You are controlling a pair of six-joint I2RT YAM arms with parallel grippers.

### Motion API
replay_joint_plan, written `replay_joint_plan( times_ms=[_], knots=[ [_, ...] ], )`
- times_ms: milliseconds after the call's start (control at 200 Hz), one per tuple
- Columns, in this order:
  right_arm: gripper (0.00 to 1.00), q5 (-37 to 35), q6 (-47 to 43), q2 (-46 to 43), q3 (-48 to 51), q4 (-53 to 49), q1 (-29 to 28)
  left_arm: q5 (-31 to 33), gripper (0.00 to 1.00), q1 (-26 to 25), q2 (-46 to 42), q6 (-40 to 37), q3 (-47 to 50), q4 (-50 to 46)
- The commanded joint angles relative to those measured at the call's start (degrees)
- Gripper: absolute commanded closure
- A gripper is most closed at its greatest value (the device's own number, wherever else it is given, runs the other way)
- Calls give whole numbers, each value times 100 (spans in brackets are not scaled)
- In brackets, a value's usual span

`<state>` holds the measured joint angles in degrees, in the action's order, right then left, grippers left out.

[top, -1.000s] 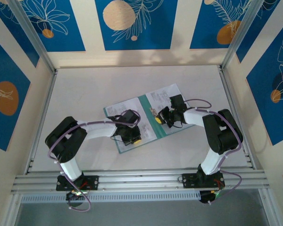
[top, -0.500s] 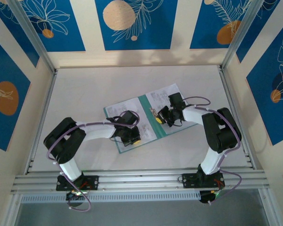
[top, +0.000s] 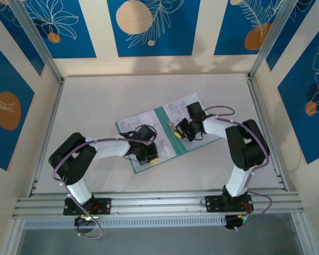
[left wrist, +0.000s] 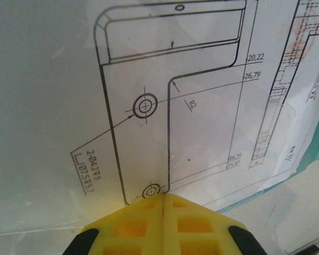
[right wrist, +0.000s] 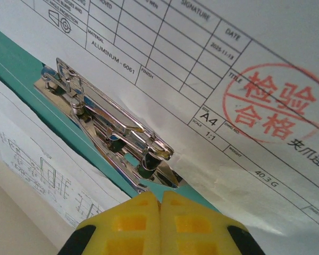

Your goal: Put the files into the folder

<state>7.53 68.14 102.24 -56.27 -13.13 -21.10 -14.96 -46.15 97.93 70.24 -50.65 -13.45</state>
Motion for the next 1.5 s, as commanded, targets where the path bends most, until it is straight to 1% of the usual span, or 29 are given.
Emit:
replay_joint_plan(
  times_ms=[0,300,605,915,1160,1305,1496],
  knots=[
    [100,-1010,-47,456,155,-665,37,169,100,6,7,87,249,-782],
    [100,-1147,-142,534,160,-769,44,187,100,7,-28,61,229,-850],
    [100,-1114,-221,499,1,-788,106,193,100,5,-42,61,232,-861],
    [100,-1065,-153,699,-130,-893,-145,195,100,8,-5,59,214,-812],
    [100,-1074,-34,971,-192,-1245,-222,213,100,3,0,22,209,-807],
    [100,-1008,-14,729,-183,-1155,-273,231,100,9,-5,8,205,-819],
    [100,-853,-198,401,-771,-1381,-358,230,100,22,34,-10,214,-808]
  ],
)
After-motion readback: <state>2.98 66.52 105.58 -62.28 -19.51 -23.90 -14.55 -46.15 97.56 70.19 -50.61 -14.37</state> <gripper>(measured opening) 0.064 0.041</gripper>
